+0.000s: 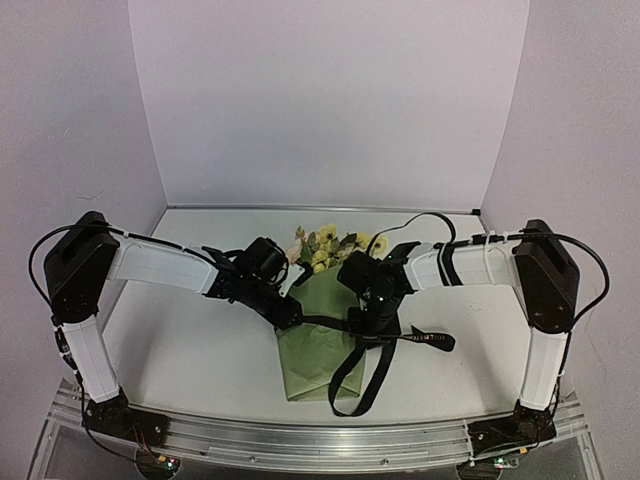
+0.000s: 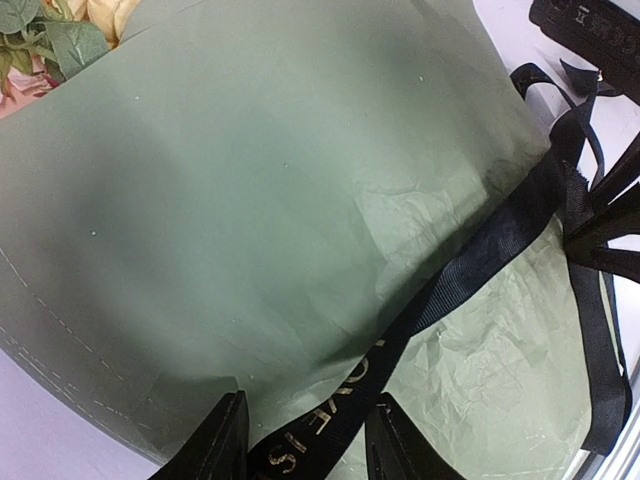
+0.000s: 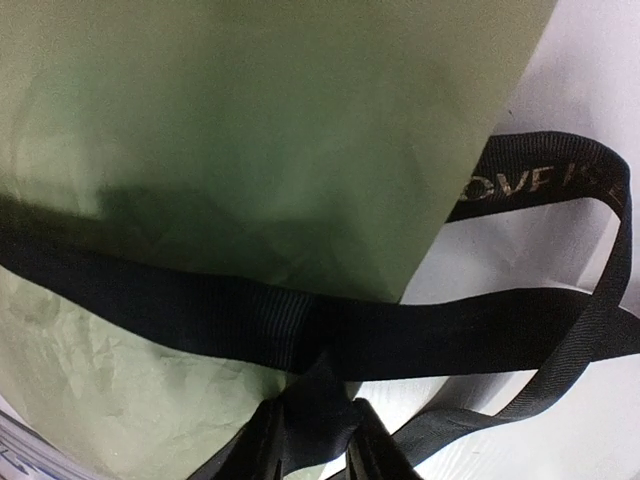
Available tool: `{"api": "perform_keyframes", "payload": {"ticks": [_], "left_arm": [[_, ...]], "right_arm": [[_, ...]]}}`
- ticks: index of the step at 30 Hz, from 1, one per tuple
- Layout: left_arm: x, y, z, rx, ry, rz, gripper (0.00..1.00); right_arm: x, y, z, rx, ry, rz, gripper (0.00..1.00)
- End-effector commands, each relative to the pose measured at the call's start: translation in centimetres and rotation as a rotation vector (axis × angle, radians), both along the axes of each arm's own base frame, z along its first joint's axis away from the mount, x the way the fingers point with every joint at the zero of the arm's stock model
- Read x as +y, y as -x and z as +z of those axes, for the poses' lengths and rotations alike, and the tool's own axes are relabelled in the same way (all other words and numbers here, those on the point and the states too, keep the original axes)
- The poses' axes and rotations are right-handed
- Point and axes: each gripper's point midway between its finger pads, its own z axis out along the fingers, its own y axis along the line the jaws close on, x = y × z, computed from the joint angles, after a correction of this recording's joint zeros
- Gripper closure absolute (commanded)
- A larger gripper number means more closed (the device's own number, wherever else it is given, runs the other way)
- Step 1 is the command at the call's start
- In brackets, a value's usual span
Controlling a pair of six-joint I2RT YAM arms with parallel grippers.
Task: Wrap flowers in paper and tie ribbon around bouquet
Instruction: Cross the ribbon over the folded bouquet.
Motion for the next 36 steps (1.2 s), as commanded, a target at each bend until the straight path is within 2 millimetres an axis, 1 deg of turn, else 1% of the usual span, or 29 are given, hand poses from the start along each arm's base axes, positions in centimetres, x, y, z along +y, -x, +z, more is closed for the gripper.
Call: {"api": "perform_keyframes", "payload": {"ticks": [1, 4, 7, 12, 16, 20, 23, 25, 30, 33, 35, 36], "left_arm": [[-0.9, -0.8, 1.2, -0.040, 0.020, -0.012, 0.59], [-0.9, -0.8, 1.2, -0.040, 0.019, -0.012, 0.61], [-0.9, -0.9, 1.2, -0.041, 0.020, -0.012, 0.65], [-1.0, -0.8, 1.2, -0.038, 0.021, -0.016, 0.75], [-1.2, -0.8, 1.3, -0.037, 0.030, -0.018, 0.82], [-1.4, -0.8, 1.6, -0.036, 0.041, -0.021, 0.90], [-1.5, -0.8, 1.8, -0.039, 0.047, -0.021, 0.94], [-1.6, -0.8, 1.9, -0.040, 0.053, -0.023, 0.98], [-1.7, -0.8, 2.1, -0.041, 0.063, -0.026, 1.00], [-1.8, -0.8, 2.3, -0.041, 0.073, -0.030, 1.00], [-1.9, -0.8, 2.6, -0.045, 0.082, -0.033, 1.00], [-2.0, -0.8, 2.7, -0.046, 0.085, -0.033, 1.00]], "right_arm": [[-0.2, -0.3, 1.2, -0.043, -0.006, 0.000, 0.85], [-0.4, -0.2, 1.6, -0.050, -0.012, -0.001, 0.90], [-0.7, -0.1, 2.1, -0.059, -0.018, 0.002, 0.92], [-1.2, 0.1, 3.5, -0.084, -0.036, 0.011, 0.99], [-1.6, 0.4, 4.8, -0.099, -0.046, 0.029, 1.00], [-1.8, 0.8, 6.6, -0.113, -0.066, 0.061, 1.00], [-1.6, 0.9, 8.5, -0.121, -0.103, 0.077, 1.00], [-1.2, 0.9, 10.2, -0.118, -0.152, 0.081, 1.00], [-0.3, 1.1, 15.1, -0.116, -0.275, 0.111, 1.00], [0.1, 0.6, 17.8, -0.128, -0.346, 0.107, 1.00], [0.6, -0.1, 19.5, -0.143, -0.392, 0.103, 1.00], [1.0, -0.6, 20.7, -0.152, -0.424, 0.096, 1.00]]}}
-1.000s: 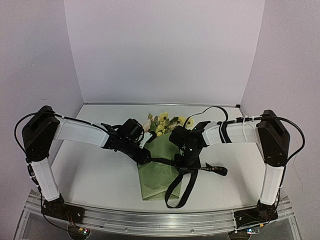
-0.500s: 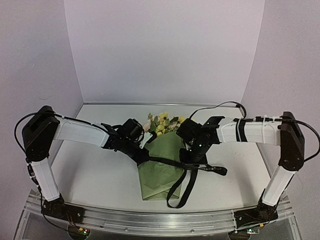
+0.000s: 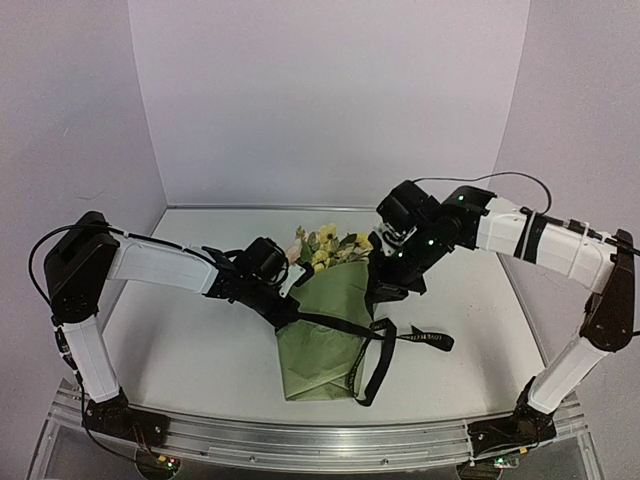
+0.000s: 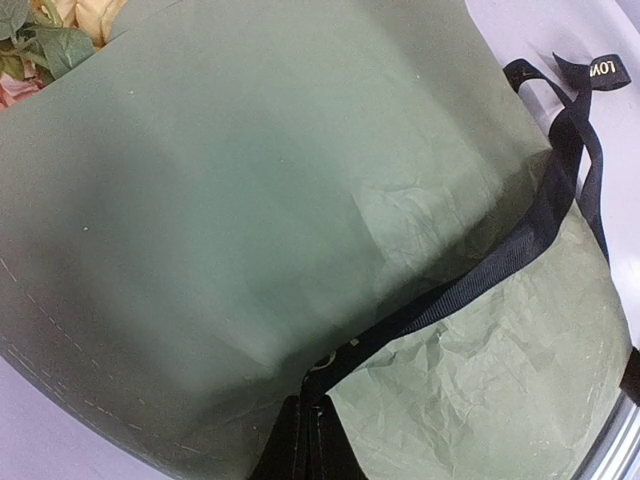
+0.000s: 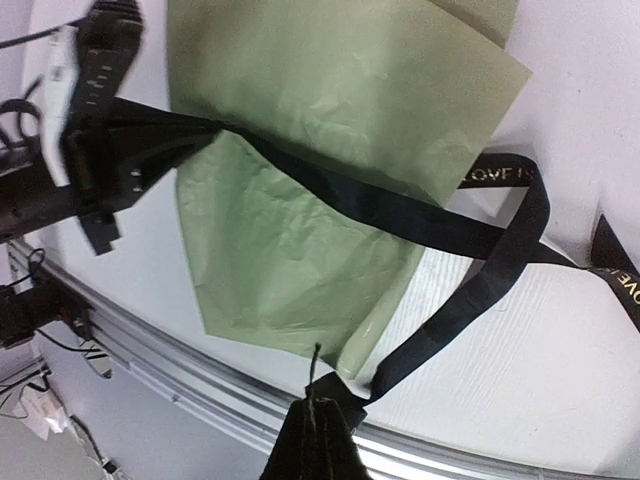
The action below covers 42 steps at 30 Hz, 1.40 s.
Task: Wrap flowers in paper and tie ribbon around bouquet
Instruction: Cross the ribbon over the folded bouquet.
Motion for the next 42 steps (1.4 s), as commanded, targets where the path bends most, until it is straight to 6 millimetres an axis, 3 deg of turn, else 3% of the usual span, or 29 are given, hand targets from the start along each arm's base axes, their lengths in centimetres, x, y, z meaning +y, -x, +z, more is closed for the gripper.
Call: {"api": "perform_keyframes", "payload": {"ticks": [1, 6, 10, 14, 20, 27, 33, 42], "left_arm": [[-1.9, -0.9, 2.7, -0.044, 0.085, -0.016, 1.00], [-2.0, -0.9, 3.2, -0.051, 0.099, -0.018, 1.00], [-2.1, -0.9, 3.6, -0.053, 0.109, -0.018, 1.00], [-2.1, -0.8, 4.2, -0.056, 0.126, -0.016, 1.00], [-2.4, -0.7, 5.6, -0.059, 0.167, -0.015, 1.00], [-2.3, -1.0, 6.8, -0.071, 0.190, 0.000, 1.00], [-2.4, -0.7, 6.0, -0.040, 0.191, -0.010, 1.00], [-1.8, -0.3, 6.9, -0.056, 0.214, -0.007, 1.00]], "right_arm": [[1.2, -1.2, 6.2, -0.031, -0.155, 0.009, 1.00], [2.5, -3.6, 10.5, -0.061, -0.260, -0.016, 1.00], [3.2, -4.5, 10.9, -0.070, -0.273, -0.019, 1.00], [5.5, -4.9, 8.4, 0.010, -0.331, -0.030, 1.00], [8.6, -4.6, 2.3, 0.075, -0.395, -0.029, 1.00], [10.8, -5.0, -3.9, 0.136, -0.365, -0.048, 1.00], [11.0, -4.1, -8.0, 0.167, -0.299, -0.054, 1.00], [10.4, -3.4, -10.7, 0.188, -0.257, -0.041, 1.00]]}}
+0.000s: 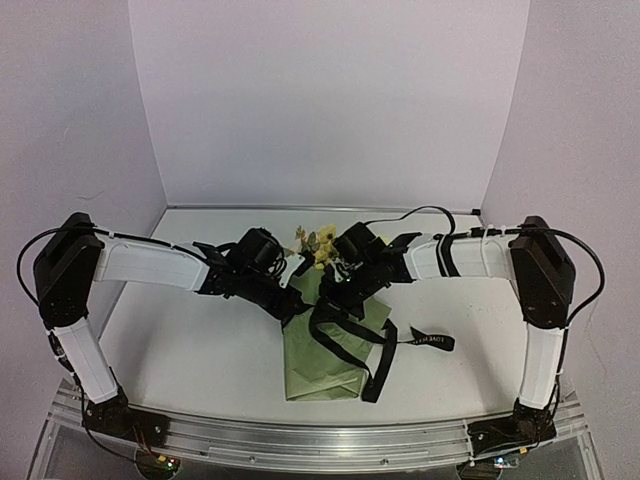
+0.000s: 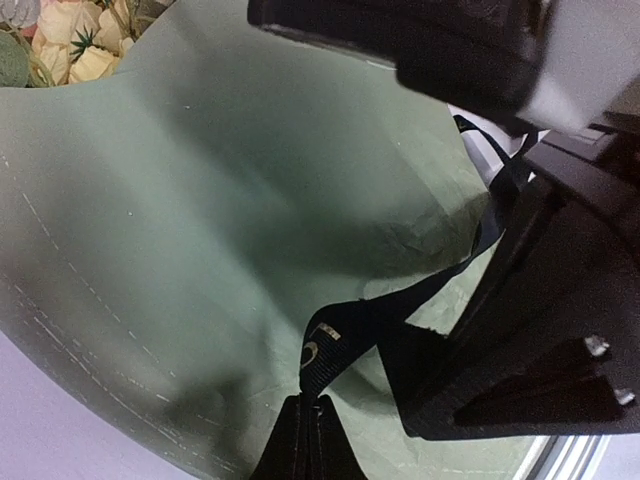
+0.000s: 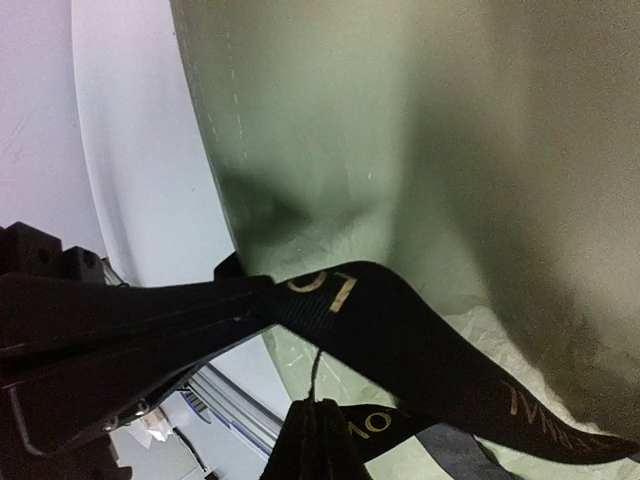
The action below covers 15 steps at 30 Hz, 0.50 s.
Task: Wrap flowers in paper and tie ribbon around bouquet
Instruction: Cross the ribbon over the folded bouquet.
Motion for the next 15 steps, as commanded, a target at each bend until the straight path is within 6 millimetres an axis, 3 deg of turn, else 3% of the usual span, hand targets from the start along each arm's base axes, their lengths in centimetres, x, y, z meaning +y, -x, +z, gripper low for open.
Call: {"api": "perform_keyframes", "payload": {"ticks": [1, 7, 15], "left_arm": [[-0.4, -0.6, 3.7, -0.062, 0.088, -0.003, 1.00], [-0.3, -0.3, 4.1, -0.066, 0.101, -0.018, 1.00], [0.2, 0.0, 4.2, -0.078, 0.093, -0.022, 1.00]], "right_arm": [[0.3, -0.1, -1.1, -0.016, 0.004, 0.012, 1.00], [-0.6, 0.0, -3.3, -0.014, 0.071, 0.013, 1.00], [-0.9, -0.7, -3.7, -0.058, 0.130, 0.050, 1.00]]}}
